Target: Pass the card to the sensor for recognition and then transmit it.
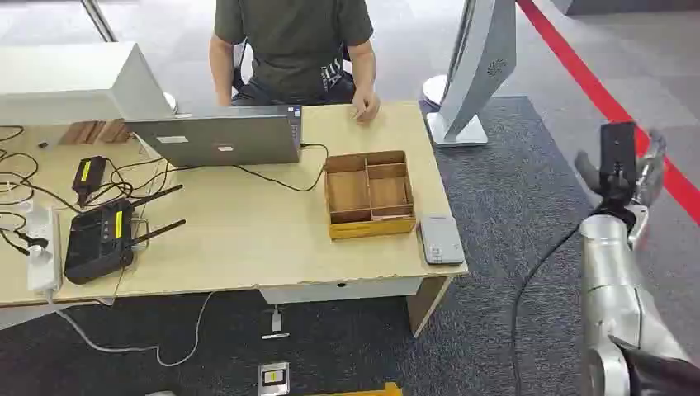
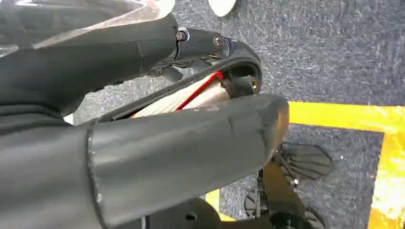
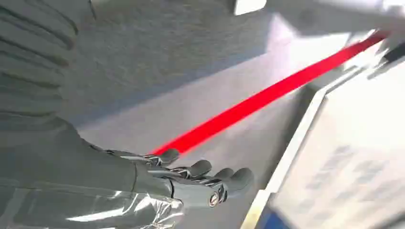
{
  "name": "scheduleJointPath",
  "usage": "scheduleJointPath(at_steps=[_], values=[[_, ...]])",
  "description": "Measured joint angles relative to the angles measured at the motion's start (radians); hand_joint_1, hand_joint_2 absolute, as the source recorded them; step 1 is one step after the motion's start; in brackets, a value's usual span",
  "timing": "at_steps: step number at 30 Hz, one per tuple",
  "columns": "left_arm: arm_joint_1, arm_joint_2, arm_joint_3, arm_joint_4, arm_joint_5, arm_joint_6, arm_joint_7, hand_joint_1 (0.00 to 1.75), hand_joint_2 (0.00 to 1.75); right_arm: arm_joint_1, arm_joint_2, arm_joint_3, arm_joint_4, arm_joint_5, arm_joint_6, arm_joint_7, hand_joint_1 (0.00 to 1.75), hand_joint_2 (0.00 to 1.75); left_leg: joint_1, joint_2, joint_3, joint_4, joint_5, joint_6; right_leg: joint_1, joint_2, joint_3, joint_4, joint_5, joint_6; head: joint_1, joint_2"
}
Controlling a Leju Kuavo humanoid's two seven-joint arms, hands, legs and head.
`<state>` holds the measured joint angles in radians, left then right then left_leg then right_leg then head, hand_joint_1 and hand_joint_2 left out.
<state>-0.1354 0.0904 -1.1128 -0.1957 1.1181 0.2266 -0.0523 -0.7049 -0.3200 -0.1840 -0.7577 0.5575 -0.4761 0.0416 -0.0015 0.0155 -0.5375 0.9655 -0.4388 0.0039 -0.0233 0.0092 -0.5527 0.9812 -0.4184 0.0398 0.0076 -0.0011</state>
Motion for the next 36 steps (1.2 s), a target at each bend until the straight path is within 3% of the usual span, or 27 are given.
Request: scheduleJointPath(at_steps=[3, 5, 8, 18, 32, 33, 36], values=[[-0.001, -0.003, -0.02, 0.0, -0.007, -0.003, -0.003, 0.0, 0.0, -0.018, 0.014, 0.16, -0.066, 0.064, -0.001, 0.019, 0.0, 1.75, 0.001, -0.01, -0.004, 0.0, 0.003, 0.0, 0.001, -0.009, 0.0, 0.001, 0.0, 0.0, 0.001, 0.0], [-0.002, -0.003, -0.028, 0.0, -0.013, -0.004, -0.004, 0.0, 0.0, -0.042, 0.025, 0.392, -0.125, 0.114, 0.011, 0.026, 0.0, 1.75, 0.003, -0.01, -0.002, 0.0, 0.004, -0.001, 0.003, -0.01, -0.002, 0.0, 0.001, -0.001, -0.001, 0.0], [-0.002, -0.004, -0.039, 0.0, -0.021, -0.008, -0.004, 0.0, 0.0, -0.046, 0.034, 0.498, -0.155, 0.169, 0.019, 0.043, 0.0, 1.75, 0.005, -0.024, -0.006, 0.001, 0.007, -0.001, 0.004, -0.024, 0.0, 0.0, -0.001, -0.002, -0.001, 0.0], [0.005, -0.004, -0.047, 0.0, -0.021, -0.011, 0.004, 0.0, 0.0, -0.083, 0.072, 0.702, -0.157, 0.278, 0.063, 0.049, 0.0, 1.75, 0.005, -0.022, -0.009, 0.001, 0.006, -0.001, 0.004, -0.023, -0.003, -0.001, -0.001, -0.002, -0.001, 0.0], [0.008, -0.005, -0.048, 0.0, -0.009, -0.011, 0.001, 0.0, 0.0, -0.178, 0.135, 0.816, 0.013, 0.307, 0.044, 0.036, 0.0, 1.75, 0.005, -0.021, -0.009, 0.001, 0.006, -0.002, 0.005, -0.023, -0.004, -0.001, 0.0, -0.002, -0.001, 0.0], [0.008, -0.005, -0.048, 0.0, -0.008, -0.011, 0.003, 0.0, 0.0, -0.178, 0.135, 0.82, 0.021, 0.307, 0.044, 0.036, 1.75, 1.75, 0.005, -0.021, -0.009, 0.001, 0.006, -0.002, 0.005, -0.023, -0.004, -0.001, 0.0, -0.002, 0.0, 0.0], [0.009, -0.005, -0.048, 0.0, -0.006, -0.011, 0.009, 0.0, 0.0, -0.179, 0.138, 0.829, 0.044, 0.31, 0.043, 0.035, 1.75, 1.75, 0.005, -0.021, -0.009, 0.001, 0.006, -0.002, 0.005, -0.023, -0.004, -0.001, 0.0, -0.002, -0.001, 0.0]])
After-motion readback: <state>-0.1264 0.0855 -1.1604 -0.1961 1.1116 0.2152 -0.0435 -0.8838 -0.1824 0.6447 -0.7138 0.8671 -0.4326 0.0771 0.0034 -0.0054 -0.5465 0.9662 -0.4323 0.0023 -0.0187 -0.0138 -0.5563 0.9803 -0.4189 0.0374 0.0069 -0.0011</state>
